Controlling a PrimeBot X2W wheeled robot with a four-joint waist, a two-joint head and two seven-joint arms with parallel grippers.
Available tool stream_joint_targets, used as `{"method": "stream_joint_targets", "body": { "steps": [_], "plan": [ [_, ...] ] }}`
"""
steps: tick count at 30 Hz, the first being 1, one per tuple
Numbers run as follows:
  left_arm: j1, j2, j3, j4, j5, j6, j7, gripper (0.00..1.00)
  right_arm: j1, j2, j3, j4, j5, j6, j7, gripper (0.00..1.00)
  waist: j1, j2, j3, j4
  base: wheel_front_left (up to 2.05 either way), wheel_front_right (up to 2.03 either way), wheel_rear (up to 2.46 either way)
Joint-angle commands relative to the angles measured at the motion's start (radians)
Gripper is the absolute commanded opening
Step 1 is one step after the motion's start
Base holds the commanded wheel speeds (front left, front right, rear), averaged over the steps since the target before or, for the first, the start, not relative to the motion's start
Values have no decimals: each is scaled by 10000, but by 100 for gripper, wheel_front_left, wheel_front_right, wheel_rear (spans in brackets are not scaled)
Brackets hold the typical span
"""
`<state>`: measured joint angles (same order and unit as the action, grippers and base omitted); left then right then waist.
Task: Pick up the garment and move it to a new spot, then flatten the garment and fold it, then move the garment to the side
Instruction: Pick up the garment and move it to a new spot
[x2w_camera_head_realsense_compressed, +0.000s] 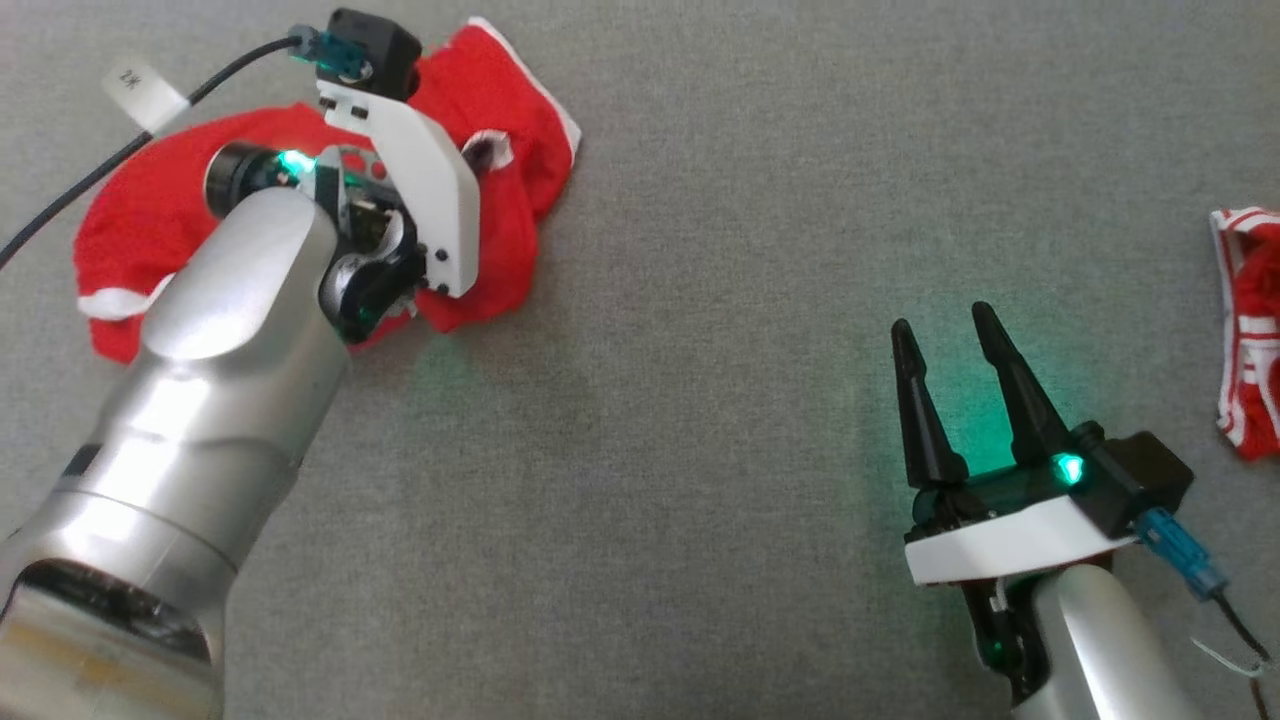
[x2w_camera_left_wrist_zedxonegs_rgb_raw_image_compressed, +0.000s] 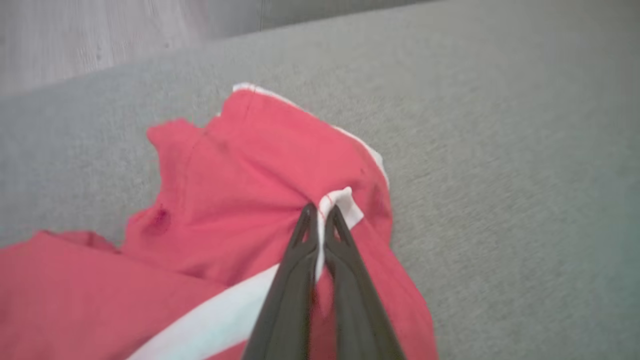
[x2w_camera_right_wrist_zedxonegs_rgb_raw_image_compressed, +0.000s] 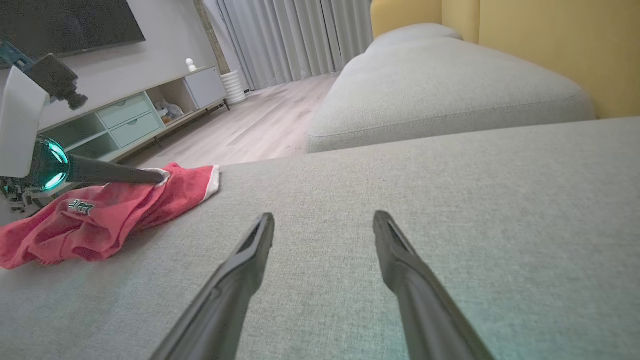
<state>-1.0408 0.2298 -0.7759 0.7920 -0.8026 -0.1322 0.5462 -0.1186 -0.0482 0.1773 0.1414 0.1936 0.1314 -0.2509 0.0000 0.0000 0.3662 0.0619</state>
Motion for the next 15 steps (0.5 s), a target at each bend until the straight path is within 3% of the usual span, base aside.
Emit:
{"method": "stream_joint_targets", "body": {
  "steps": [1, 8, 11, 15],
  "plan": [
    [-555, 342, 273, -438, -104, 16, -318, 0, -81, -23, 207, -227, 80, -7, -108, 100, 0, 0, -220, 27, 0, 0, 0],
    [-602, 285, 429, -1315, -330, 16, -2032, 0, 128, -22, 122, -63, 144, -7, -108, 100, 0, 0, -1128, 30, 0, 0, 0],
    [-489, 14, 508, -1733, -307, 58, -2721, 0, 214, -21, 9, -74, 197, -7, -108, 100, 0, 0, -1474, -33, 0, 0, 0],
    [-158, -543, 453, -2350, -142, 486, -3482, 0, 304, -21, -199, -125, 209, -7, -108, 100, 0, 0, -1788, -178, 0, 0, 0]
  ]
}}
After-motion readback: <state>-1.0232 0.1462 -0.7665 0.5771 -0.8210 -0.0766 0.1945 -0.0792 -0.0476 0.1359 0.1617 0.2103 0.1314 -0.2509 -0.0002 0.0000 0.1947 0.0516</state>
